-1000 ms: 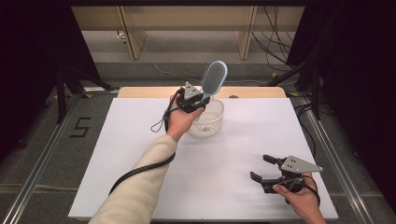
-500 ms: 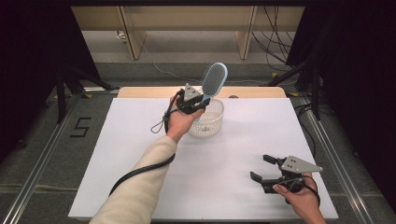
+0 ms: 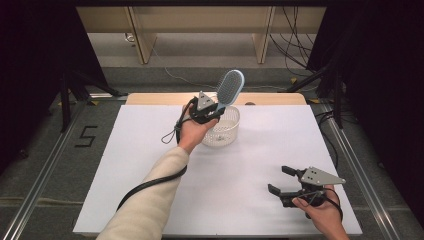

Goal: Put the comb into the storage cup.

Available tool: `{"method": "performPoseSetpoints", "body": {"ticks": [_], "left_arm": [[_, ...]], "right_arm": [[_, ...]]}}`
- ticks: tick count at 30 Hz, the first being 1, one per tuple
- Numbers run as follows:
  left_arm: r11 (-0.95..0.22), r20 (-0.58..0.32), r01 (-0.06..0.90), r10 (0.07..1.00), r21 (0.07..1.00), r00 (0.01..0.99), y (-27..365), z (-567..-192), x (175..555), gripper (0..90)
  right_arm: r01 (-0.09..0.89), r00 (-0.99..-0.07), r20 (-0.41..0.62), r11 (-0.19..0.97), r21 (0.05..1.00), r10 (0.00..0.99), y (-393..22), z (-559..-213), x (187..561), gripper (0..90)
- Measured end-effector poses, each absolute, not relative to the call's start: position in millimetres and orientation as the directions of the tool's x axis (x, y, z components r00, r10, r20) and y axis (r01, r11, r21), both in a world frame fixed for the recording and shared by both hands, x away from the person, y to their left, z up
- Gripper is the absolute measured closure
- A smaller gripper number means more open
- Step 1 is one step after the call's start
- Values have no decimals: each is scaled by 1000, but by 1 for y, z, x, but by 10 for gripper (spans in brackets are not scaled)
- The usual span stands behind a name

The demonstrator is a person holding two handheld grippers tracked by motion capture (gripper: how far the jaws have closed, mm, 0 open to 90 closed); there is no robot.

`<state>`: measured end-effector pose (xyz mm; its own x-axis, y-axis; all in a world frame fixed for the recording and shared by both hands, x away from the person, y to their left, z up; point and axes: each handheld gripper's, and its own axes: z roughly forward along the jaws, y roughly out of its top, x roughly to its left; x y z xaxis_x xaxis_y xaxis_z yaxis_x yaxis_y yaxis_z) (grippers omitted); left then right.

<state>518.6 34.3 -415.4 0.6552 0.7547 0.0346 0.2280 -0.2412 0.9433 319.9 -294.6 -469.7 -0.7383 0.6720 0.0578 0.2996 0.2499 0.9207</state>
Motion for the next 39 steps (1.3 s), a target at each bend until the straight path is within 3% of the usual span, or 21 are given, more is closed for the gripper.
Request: {"method": "performPoseSetpoints", "body": {"ticks": [39], "left_arm": [[-289, 59, 238, 740, 928, 670, 33, -427, 520, 692]], "right_arm": [[300, -738, 59, 249, 921, 672, -295, -470, 320, 161]]}}
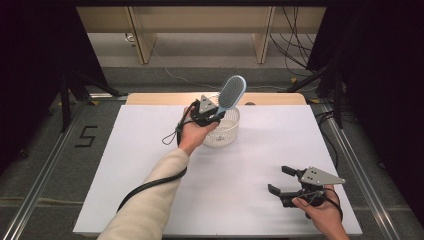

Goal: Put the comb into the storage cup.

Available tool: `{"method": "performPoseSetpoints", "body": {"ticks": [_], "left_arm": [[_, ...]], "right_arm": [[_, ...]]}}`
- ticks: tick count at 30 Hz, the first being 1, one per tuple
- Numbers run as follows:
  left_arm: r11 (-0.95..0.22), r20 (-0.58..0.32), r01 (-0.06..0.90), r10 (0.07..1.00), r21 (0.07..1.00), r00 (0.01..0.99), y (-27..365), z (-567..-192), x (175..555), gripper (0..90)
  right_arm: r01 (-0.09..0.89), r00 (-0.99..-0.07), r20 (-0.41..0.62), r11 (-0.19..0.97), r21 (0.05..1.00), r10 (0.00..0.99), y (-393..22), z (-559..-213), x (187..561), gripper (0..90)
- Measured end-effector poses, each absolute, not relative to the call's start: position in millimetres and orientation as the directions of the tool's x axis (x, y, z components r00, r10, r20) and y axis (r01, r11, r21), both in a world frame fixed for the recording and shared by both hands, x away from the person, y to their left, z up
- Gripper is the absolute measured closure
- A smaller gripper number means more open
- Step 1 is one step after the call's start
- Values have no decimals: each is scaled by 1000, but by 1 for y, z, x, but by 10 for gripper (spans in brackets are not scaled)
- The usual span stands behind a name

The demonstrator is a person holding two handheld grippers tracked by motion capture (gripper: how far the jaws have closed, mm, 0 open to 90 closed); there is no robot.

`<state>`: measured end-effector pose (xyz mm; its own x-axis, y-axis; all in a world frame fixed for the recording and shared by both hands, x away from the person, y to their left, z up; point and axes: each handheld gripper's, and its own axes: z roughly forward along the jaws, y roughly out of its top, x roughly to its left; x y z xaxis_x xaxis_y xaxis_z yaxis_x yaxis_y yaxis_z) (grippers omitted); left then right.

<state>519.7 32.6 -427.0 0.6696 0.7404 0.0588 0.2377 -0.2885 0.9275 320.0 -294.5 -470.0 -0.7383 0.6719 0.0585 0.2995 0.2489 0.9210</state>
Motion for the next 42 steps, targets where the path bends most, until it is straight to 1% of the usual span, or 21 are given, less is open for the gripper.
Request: {"method": "performPoseSetpoints", "body": {"ticks": [20, 22, 23, 26, 27, 28, 30, 31, 38, 42], "left_arm": [[-298, 66, 236, 737, 925, 673, 32, -430, 520, 690], [-306, 67, 241, 735, 921, 675, 31, -430, 520, 677], [-304, 48, 258, 727, 917, 685, 31, -430, 520, 646], [-300, 8, 299, 719, 906, 695, 31, -427, 517, 440], [-298, 15, 298, 729, 907, 684, 32, -423, 514, 402], [-295, 16, 296, 731, 909, 682, 32, -422, 513, 344], [-285, 17, 292, 742, 913, 670, 35, -415, 508, 279], [-287, 22, 289, 743, 913, 668, 37, -413, 507, 258], [-273, 4, 300, 744, 914, 668, 50, -403, 501, 220], [-275, -2, 311, 746, 910, 666, 54, -400, 498, 170]], "right_arm": [[300, -739, 59, 250, 921, 671, -294, -470, 320, 162], [299, -739, 58, 250, 921, 671, -294, -470, 320, 161], [300, -739, 58, 251, 920, 671, -295, -470, 320, 161], [301, -738, 59, 251, 920, 672, -295, -470, 320, 161], [301, -738, 59, 251, 920, 672, -295, -470, 320, 162], [301, -739, 59, 251, 920, 672, -295, -470, 320, 161], [302, -738, 59, 251, 920, 672, -295, -470, 320, 161], [303, -738, 61, 249, 920, 672, -294, -470, 320, 161], [305, -736, 63, 247, 920, 674, -294, -470, 320, 162], [307, -735, 65, 246, 919, 675, -294, -470, 320, 162]]}}
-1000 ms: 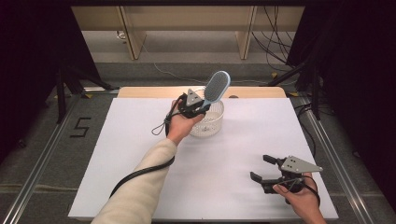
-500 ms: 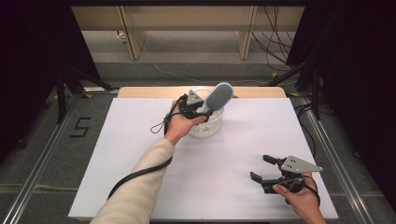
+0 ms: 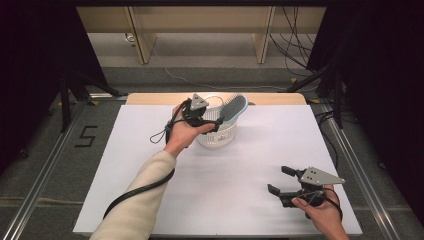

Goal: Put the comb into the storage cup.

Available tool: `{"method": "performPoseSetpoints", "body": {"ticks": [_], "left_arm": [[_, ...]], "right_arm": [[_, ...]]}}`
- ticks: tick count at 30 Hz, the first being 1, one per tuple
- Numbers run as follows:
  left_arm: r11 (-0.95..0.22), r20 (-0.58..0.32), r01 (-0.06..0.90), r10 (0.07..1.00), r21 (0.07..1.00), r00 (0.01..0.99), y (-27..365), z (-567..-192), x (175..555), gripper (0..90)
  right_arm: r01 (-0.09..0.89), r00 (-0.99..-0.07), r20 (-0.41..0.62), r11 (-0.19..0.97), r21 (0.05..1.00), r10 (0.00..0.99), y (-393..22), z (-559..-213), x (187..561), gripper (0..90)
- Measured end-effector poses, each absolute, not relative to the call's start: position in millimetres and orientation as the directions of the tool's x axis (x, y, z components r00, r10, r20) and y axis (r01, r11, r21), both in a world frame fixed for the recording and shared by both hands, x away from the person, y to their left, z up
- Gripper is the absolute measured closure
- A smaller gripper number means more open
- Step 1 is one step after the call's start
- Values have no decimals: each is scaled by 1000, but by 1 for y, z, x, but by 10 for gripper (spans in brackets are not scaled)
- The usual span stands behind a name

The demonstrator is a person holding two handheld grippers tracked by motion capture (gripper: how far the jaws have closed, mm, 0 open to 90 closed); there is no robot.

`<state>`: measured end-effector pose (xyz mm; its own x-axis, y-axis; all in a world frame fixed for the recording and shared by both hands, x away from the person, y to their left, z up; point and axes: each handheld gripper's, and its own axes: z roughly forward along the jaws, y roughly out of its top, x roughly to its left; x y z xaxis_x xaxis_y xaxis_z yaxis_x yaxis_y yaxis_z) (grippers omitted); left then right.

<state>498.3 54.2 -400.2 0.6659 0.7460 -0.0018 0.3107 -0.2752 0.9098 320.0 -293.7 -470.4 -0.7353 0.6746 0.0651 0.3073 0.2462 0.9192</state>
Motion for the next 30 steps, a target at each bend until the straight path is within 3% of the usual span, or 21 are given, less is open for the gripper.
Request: {"method": "performPoseSetpoints", "body": {"ticks": [9, 30], "left_arm": [[-260, -45, 348, 741, 901, 670, 62, -395, 490, 142], [-288, -8, 343, 756, 894, 655, 90, -398, 467, 133]], "right_arm": [[308, -735, 65, 247, 919, 675, -294, -470, 320, 161], [309, -733, 66, 245, 919, 677, -294, -471, 320, 161]]}}
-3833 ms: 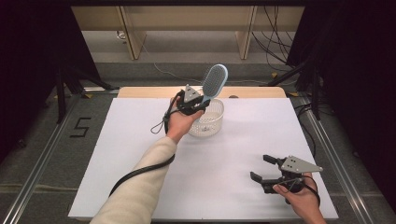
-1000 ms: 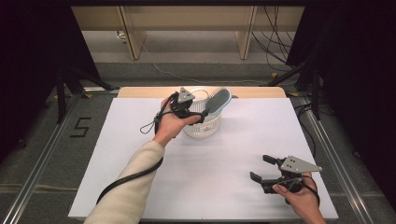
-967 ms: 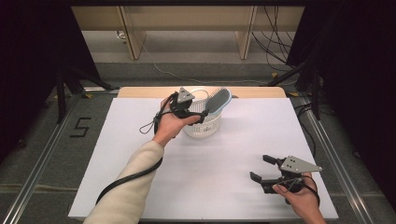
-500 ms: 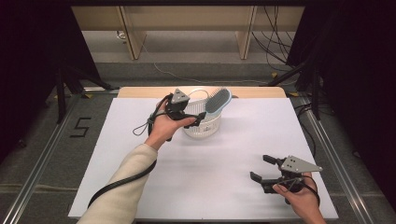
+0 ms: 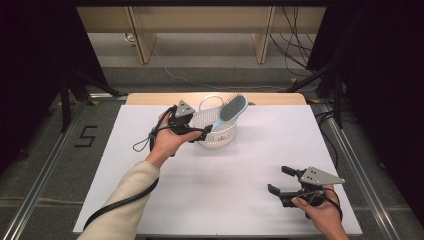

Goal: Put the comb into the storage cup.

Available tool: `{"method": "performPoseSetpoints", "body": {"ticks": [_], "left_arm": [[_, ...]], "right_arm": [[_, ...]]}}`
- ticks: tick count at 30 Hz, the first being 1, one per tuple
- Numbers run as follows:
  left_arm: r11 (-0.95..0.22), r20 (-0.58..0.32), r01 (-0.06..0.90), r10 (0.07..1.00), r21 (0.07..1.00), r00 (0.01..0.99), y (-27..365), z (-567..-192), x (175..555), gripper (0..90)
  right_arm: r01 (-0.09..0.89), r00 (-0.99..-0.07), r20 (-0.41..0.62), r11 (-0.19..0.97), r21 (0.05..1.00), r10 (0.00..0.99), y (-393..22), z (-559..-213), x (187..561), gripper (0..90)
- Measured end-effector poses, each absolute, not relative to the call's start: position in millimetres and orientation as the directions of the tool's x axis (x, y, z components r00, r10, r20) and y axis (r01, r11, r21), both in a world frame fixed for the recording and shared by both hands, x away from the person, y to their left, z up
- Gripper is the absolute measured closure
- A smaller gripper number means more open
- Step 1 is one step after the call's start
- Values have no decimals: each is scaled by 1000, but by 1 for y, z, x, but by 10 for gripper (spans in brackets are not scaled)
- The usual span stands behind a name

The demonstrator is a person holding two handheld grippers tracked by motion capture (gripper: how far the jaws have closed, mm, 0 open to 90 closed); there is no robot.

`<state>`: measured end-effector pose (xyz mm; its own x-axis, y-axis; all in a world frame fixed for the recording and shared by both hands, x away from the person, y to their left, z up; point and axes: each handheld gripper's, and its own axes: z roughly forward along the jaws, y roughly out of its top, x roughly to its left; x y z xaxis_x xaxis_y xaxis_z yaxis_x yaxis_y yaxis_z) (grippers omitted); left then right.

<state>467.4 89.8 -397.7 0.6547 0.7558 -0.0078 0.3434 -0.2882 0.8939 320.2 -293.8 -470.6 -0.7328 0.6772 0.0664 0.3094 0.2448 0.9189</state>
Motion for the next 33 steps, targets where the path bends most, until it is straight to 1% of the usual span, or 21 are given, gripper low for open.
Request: {"method": "performPoseSetpoints", "body": {"ticks": [12, 17, 28, 33], "left_arm": [[-293, -17, 370, 765, 882, 644, 106, -409, 455, 132], [-308, 5, 360, 766, 880, 643, 112, -415, 447, 138], [-306, -4, 357, 754, 883, 657, 121, -415, 432, 138], [-311, 8, 342, 750, 887, 661, 125, -416, 424, 143]], "right_arm": [[307, -733, 63, 247, 919, 677, -294, -470, 320, 162], [308, -733, 63, 247, 919, 678, -294, -470, 320, 162], [306, -734, 62, 248, 919, 677, -293, -470, 320, 161], [304, -734, 59, 250, 919, 676, -294, -470, 320, 162]]}}
